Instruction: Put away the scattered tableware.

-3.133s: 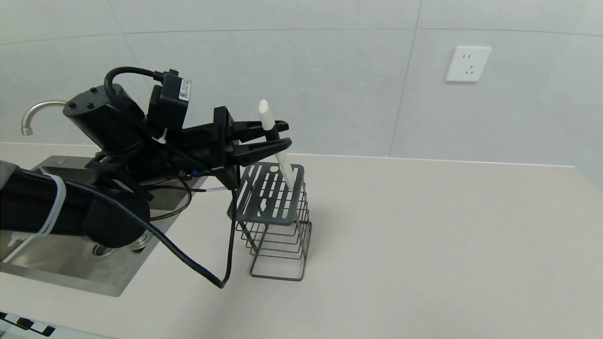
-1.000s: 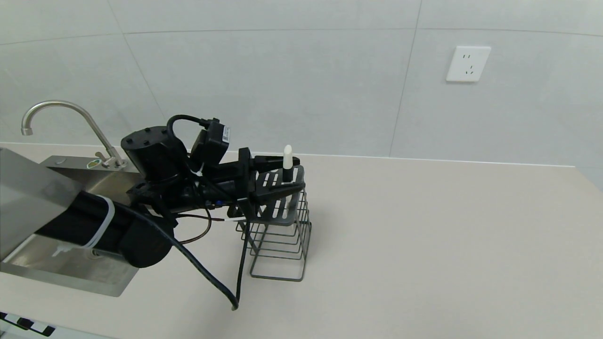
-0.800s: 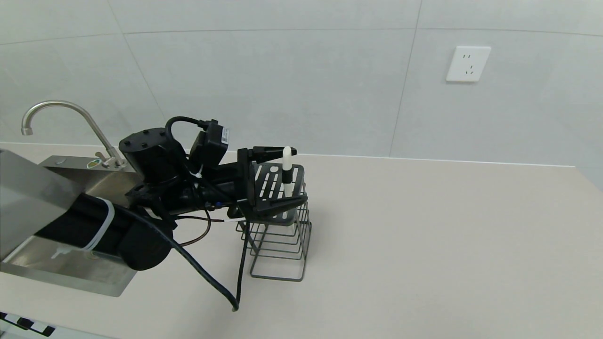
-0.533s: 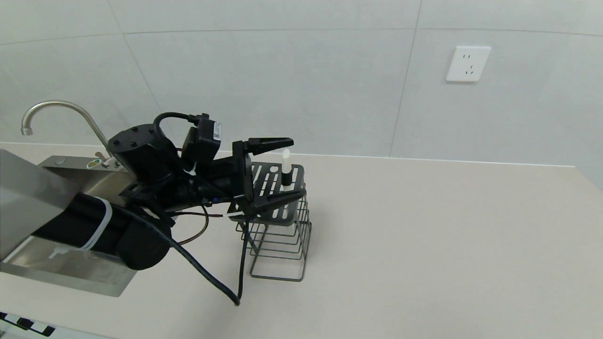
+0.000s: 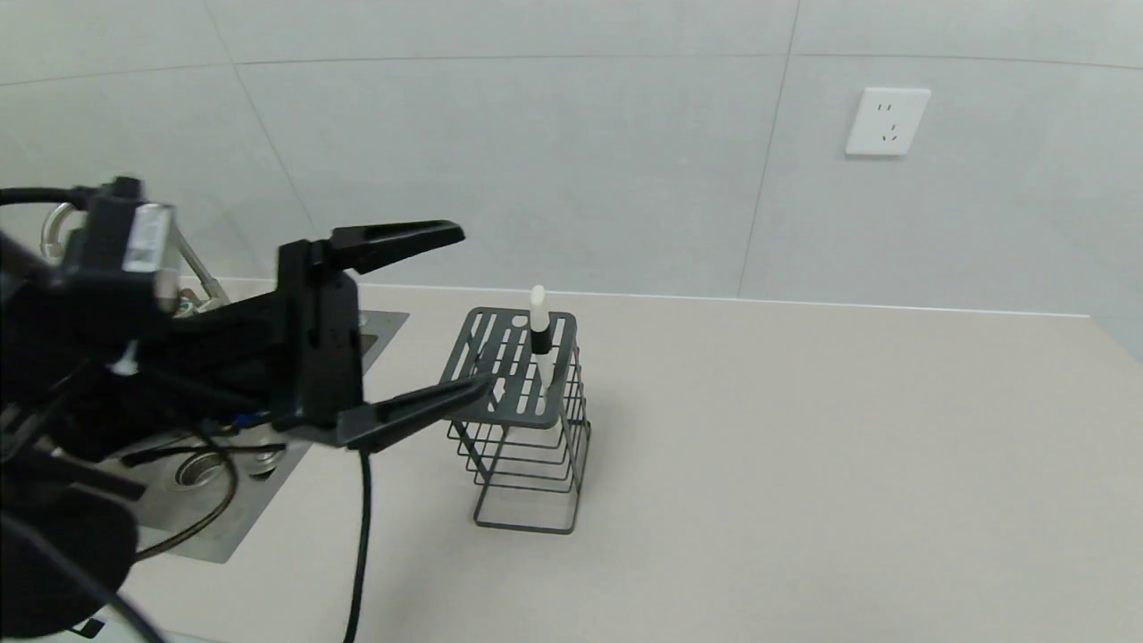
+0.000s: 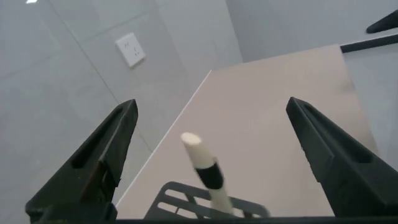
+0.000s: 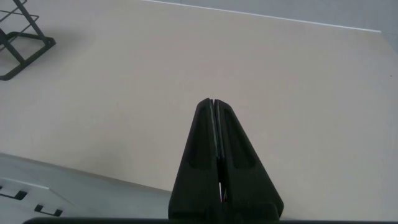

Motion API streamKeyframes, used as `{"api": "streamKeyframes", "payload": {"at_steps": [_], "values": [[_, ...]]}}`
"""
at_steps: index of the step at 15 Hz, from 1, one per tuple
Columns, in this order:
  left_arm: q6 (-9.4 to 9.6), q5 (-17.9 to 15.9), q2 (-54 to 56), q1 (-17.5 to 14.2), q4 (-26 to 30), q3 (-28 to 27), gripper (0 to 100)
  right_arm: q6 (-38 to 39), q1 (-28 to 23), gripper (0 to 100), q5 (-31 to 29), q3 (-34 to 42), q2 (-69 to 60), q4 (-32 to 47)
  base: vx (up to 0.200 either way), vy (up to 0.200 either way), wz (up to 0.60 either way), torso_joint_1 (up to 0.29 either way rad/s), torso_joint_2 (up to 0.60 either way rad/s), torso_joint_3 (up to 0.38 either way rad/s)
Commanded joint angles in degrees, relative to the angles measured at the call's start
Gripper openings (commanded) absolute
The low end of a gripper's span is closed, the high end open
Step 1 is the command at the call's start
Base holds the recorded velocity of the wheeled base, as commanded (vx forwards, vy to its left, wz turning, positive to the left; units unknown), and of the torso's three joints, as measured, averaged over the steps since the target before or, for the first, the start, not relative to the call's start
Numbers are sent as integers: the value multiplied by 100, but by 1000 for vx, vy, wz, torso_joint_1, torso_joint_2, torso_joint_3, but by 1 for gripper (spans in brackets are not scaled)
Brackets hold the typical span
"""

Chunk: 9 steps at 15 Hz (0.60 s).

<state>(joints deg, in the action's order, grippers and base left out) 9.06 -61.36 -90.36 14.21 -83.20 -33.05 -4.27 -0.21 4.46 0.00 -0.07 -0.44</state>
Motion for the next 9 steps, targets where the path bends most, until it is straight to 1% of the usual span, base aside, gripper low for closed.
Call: {"api": "streamKeyframes", "payload": {"at_steps": [1, 2, 3, 4, 5, 7, 8, 9], "values": [[0, 27, 2822, -551, 199, 2180, 100, 14, -6, 0, -7, 0, 7, 0, 0, 0, 0, 0, 0, 0], [-27, 89, 3402, -894, 357, 2672, 100, 93, 3, 0, -16, 0, 7, 0, 0, 0, 0, 0, 0, 0], [-176, 194, 4360, -1307, 726, 3261, 100, 216, -6, 0, -121, 0, 7, 0, 0, 0, 0, 0, 0, 0], [-334, 220, 5212, -1457, 1491, 3287, 100, 233, -6, 0, -147, 0, 7, 9, 0, 0, 0, 0, 0, 0], [-449, 220, 5933, -1465, 2247, 3208, 100, 233, -6, 0, -147, 0, 7, 9, 0, 0, 0, 0, 0, 0], [-853, 220, 7796, -1465, 4374, 3112, 100, 225, -6, 0, -139, 0, 7, 9, 0, 0, 0, 0, 0, 0], [-1020, 220, 8570, -1465, 5218, 3129, 100, 225, 3, 0, -139, 0, 7, 9, 0, 0, 0, 0, 0, 0], [-1090, 247, 9036, -1457, 5850, 3252, 100, 225, -6, 0, -139, 0, 7, 9, 0, 0, 0, 0, 0, 0]]}}
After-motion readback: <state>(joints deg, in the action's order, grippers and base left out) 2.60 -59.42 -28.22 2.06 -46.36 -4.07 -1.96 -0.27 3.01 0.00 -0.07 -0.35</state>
